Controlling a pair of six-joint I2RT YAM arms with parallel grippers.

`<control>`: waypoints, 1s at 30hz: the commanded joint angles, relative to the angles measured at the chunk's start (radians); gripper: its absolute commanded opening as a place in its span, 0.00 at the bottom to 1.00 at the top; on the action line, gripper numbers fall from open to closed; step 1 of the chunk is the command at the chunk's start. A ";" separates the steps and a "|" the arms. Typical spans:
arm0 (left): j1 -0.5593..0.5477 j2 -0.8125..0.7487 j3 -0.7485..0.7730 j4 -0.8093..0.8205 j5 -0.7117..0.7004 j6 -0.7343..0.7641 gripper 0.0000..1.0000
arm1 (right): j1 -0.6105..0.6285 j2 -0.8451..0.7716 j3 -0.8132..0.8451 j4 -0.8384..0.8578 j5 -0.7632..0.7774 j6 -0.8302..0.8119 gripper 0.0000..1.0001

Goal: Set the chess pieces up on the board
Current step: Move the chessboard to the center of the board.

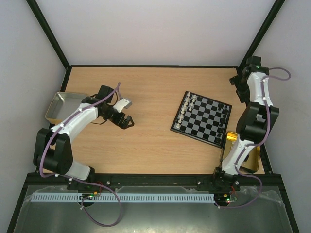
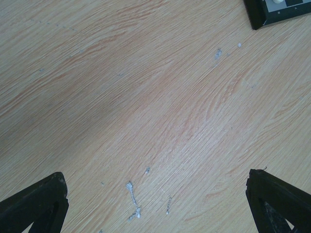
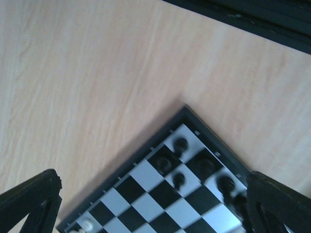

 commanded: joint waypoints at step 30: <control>-0.005 -0.034 -0.013 0.001 -0.113 -0.012 1.00 | -0.071 0.291 0.000 -0.021 -0.008 -0.130 0.98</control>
